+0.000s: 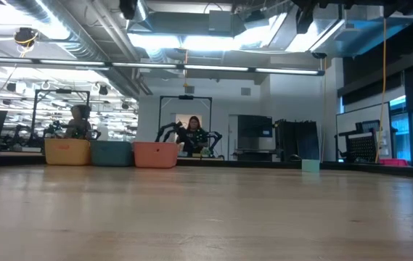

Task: Sort & place blocks by color
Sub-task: Put the violet block into the blue bin

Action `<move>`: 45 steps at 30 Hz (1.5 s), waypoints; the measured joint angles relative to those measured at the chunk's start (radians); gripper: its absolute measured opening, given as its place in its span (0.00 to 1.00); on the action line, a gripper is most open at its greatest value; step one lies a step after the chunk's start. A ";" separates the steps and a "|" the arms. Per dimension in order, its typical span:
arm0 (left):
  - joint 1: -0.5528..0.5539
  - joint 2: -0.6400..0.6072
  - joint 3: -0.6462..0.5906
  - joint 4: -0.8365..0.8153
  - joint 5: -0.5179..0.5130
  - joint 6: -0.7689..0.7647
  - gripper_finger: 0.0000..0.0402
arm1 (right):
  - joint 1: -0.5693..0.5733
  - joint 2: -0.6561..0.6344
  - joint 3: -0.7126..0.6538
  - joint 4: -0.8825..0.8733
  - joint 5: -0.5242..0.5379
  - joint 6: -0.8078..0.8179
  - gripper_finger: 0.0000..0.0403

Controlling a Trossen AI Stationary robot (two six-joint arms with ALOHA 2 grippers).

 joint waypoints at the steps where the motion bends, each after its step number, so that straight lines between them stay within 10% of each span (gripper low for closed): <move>1: -0.008 0.015 0.000 0.031 0.001 0.000 0.23 | 0.000 0.000 0.000 -0.003 -0.004 0.000 0.00; 20: -0.012 0.078 0.000 0.130 -0.123 0.023 0.23 | 0.000 0.000 0.000 -0.014 -0.010 -0.001 0.00; 32: 0.488 0.211 0.351 -0.442 -0.143 0.165 0.23 | 0.000 0.000 0.000 -0.014 -0.010 0.003 0.00; 45: 0.717 0.390 0.052 -0.582 -0.129 -0.096 0.23 | 0.000 0.000 0.000 -0.015 -0.008 0.003 0.00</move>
